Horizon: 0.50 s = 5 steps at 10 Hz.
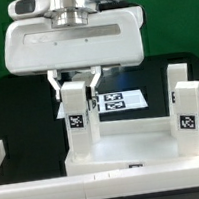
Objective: Assemble desk
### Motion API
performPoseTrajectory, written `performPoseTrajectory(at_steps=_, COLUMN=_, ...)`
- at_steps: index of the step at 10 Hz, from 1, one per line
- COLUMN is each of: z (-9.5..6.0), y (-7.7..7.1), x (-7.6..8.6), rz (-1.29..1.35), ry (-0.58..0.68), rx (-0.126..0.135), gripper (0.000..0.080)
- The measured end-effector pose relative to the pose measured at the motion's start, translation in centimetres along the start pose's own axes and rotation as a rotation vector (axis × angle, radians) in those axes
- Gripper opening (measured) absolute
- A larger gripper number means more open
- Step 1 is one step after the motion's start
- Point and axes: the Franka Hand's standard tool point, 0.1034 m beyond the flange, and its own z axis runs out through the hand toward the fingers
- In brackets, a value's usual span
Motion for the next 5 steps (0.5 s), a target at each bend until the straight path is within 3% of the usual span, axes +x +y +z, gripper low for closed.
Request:
performPoseTrajectory(at_steps=4, z=0.3, y=1.03, x=-0.19, rz=0.0, ry=0.037, rx=-0.036, gripper=0.0284)
performPoseTrajectory(at_steps=5, z=0.31, y=1.08, x=-0.19, rz=0.001, ry=0.037, rx=-0.037, gripper=0.0336)
